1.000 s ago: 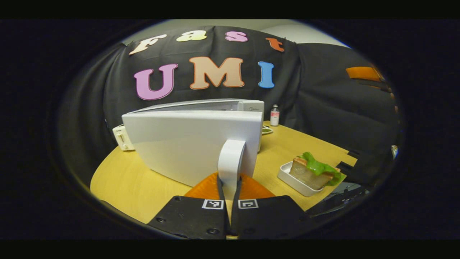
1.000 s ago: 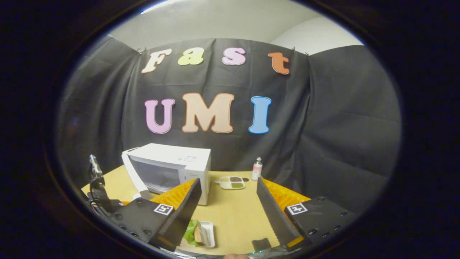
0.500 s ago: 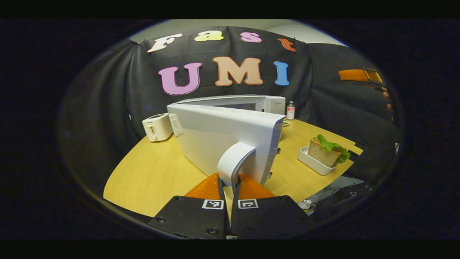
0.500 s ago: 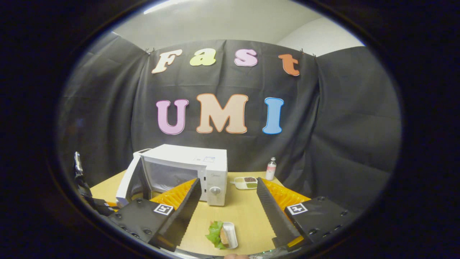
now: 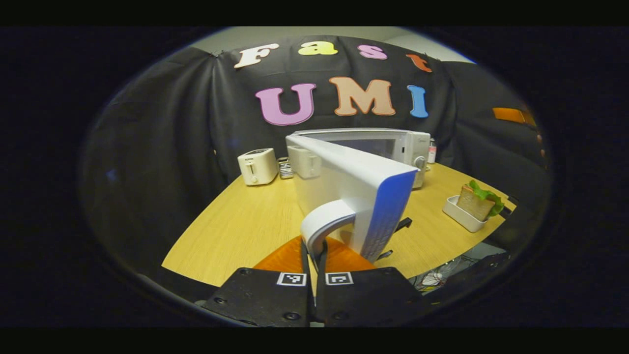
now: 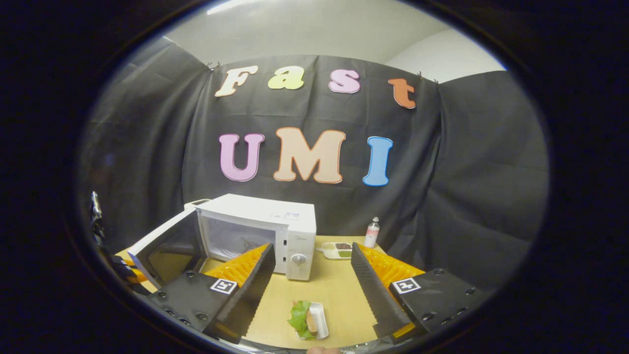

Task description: Open the microwave oven with the left hand, put the food in, and close the microwave oven.

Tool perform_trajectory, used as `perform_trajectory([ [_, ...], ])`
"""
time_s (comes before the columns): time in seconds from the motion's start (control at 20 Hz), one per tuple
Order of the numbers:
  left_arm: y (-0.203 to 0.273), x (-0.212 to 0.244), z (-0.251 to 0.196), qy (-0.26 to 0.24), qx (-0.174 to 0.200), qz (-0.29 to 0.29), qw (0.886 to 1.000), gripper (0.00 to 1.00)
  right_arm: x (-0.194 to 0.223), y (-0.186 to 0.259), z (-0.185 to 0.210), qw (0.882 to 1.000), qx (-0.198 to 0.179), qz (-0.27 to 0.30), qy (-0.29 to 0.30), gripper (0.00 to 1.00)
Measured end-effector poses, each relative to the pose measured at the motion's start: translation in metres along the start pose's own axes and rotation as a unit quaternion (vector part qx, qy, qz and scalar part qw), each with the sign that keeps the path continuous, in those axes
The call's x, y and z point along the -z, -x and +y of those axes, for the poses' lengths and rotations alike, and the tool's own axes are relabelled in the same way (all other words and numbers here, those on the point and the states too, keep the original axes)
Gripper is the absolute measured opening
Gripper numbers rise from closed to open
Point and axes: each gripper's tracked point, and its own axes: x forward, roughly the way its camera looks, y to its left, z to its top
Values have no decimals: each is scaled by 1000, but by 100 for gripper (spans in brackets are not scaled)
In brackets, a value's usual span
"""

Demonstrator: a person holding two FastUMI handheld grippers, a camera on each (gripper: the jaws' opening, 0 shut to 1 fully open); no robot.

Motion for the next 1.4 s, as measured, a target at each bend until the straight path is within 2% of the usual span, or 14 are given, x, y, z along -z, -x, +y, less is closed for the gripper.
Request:
perform_trajectory([
  [0.4, -2, 1, 6, 4, -4, -10, 1000, 0, 5, -2, 2, 1000, -4, 4, 10, 98],
  [0.6, 0, 0, 4, -2, 5, -12, 1000, 6, 15, -3, 1, 1000, 0, 11, 16, 97],
  [0.65, 1, -1, 4, -3, 7, -16, 1000, 10, 18, -2, 2, 1000, 0, 13, 15, 98],
  [0.7, 1, -3, 9, -8, -5, -20, 1000, 19, 20, -1, 2, 1000, 1, 15, 16, 98],
  [0.75, 0, 0, 10, -7, -2, -16, 1000, 30, 24, -2, 2, 1000, 2, 18, 16, 97],
  [0.8, 5, -1, 11, -8, -4, -17, 1000, 31, 28, -3, 1, 1000, 2, 21, 16, 97],
  [0.85, 9, -2, 13, -11, -6, -17, 1000, 43, 35, -4, 2, 1000, 2, 27, 15, 97],
  [0.9, 11, -6, 16, -19, -14, -26, 999, 45, 42, -5, 3, 999, 2, 33, 13, 98],
  [1.0, 18, -11, 27, -38, -30, -24, 999, 70, 58, -8, 3, 999, 2, 50, 11, 98],
  [1.05, 20, -8, 26, -41, -22, -24, 999, 100, 65, -10, 5, 998, 2, 58, 8, 98],
  [1.4, 52, -45, 23, -21, -23, -50, 998, 98, 127, -19, 12, 993, -16, 119, 25, 98],
])
